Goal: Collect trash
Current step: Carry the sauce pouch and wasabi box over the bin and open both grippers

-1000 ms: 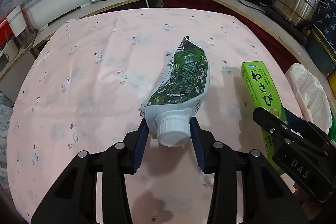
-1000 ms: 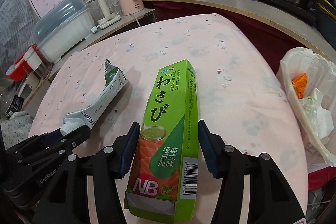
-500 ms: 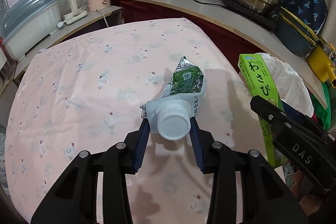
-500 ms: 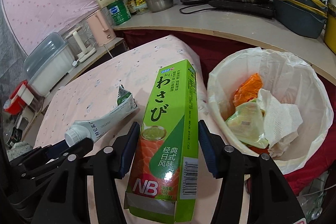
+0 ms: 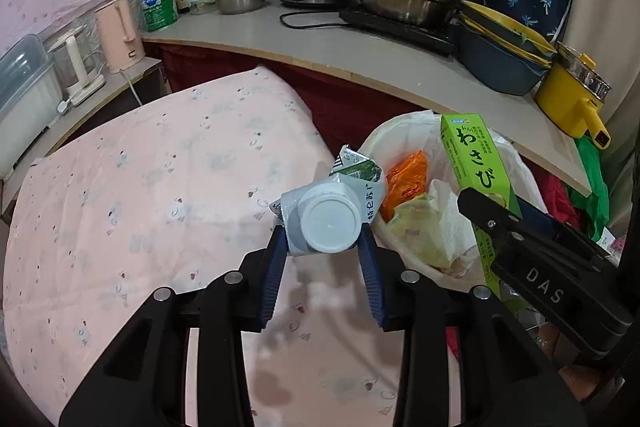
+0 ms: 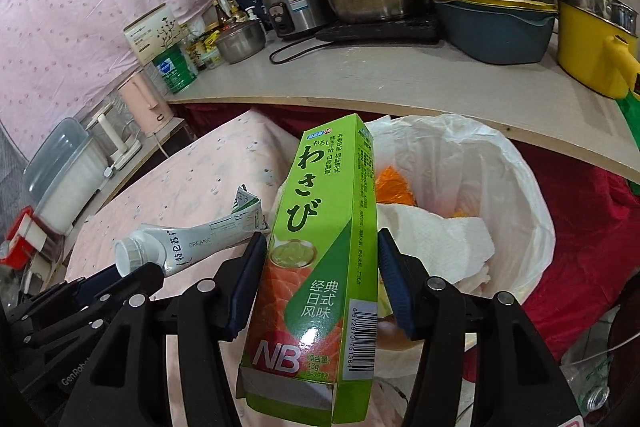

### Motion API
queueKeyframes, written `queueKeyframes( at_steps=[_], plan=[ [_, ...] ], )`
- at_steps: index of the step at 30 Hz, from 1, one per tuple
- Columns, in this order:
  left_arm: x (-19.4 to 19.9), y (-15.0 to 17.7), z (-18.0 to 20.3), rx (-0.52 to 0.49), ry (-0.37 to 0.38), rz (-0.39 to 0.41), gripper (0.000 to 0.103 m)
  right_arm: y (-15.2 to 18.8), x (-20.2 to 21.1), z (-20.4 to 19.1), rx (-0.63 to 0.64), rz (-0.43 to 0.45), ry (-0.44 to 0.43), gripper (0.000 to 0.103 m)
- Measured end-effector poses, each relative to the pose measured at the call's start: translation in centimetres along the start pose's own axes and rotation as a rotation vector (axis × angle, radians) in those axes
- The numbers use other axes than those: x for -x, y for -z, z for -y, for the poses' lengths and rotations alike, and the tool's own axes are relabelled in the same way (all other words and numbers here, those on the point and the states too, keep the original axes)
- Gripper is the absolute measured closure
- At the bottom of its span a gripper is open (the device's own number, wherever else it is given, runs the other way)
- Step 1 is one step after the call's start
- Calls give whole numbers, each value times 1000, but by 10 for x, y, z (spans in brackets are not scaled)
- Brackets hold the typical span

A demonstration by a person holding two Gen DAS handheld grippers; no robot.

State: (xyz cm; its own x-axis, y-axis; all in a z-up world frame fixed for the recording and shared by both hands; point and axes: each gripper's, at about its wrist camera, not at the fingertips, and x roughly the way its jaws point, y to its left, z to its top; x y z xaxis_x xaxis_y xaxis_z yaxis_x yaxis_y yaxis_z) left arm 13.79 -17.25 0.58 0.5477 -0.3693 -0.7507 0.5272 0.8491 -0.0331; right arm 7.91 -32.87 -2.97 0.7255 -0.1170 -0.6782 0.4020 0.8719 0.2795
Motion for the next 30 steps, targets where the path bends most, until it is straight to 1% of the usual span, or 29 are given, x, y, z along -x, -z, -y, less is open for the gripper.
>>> queueKeyframes(
  at_steps=[1, 3, 9, 16, 18, 19, 21, 24, 28, 30],
  plan=[
    [1, -4, 5, -5, 6, 10, 69, -2, 2, 6, -8, 6, 5, 49],
    [3, -14, 14, -9, 43, 22, 69, -7, 6, 16, -17, 16, 16, 49],
    [7, -40, 44, -46, 91, 55, 69, -17, 10, 37, -39, 34, 38, 49],
    [-2, -49, 69, -83, 109, 51, 69, -24, 8, 51, -56, 39, 53, 49],
    [-6, -50, 70, -74, 131, 36, 69, -26, 6, 53, -55, 37, 50, 49],
    [-7, -51, 70, -64, 133, 34, 69, -27, 4, 53, -52, 35, 47, 48],
    [-10, -52, 68, -48, 115, 35, 61, -30, 0, 53, -51, 25, 48, 47],
    [-13, -51, 64, -32, 98, 27, 54, -31, -1, 52, -54, 30, 44, 47],
    [-14, -50, 55, -15, 74, 24, 52, -32, -2, 49, -51, 28, 41, 47],
    [-13, -49, 52, -9, 64, 26, 49, -31, -1, 48, -48, 27, 40, 47]
  ],
)
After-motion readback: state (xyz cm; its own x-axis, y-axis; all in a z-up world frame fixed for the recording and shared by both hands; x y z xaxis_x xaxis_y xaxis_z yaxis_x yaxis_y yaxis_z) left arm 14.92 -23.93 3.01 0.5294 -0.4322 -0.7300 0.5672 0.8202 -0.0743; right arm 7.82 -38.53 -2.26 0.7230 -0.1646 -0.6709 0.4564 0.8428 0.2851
